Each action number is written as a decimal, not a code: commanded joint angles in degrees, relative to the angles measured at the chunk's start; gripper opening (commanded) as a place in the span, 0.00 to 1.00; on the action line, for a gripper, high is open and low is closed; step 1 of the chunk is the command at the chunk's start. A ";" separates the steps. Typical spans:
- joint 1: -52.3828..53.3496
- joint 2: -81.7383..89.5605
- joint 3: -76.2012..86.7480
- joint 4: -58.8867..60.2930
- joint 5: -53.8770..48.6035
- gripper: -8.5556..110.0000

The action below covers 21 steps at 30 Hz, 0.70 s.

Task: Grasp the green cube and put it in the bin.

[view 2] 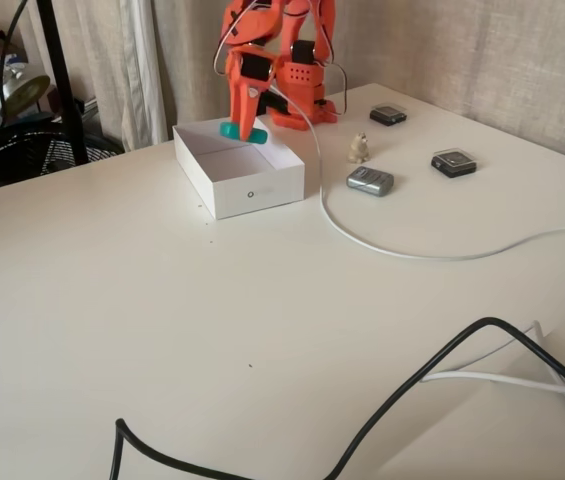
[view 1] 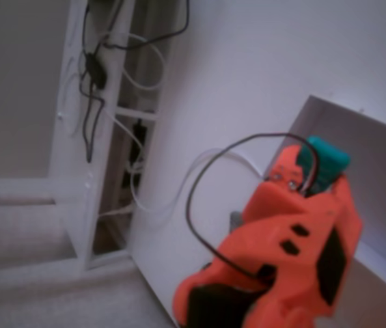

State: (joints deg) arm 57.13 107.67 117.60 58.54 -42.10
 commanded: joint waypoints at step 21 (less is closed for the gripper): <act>-33.66 26.10 9.93 -9.93 14.94 0.37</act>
State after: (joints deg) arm 31.90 127.09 127.44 52.29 -32.61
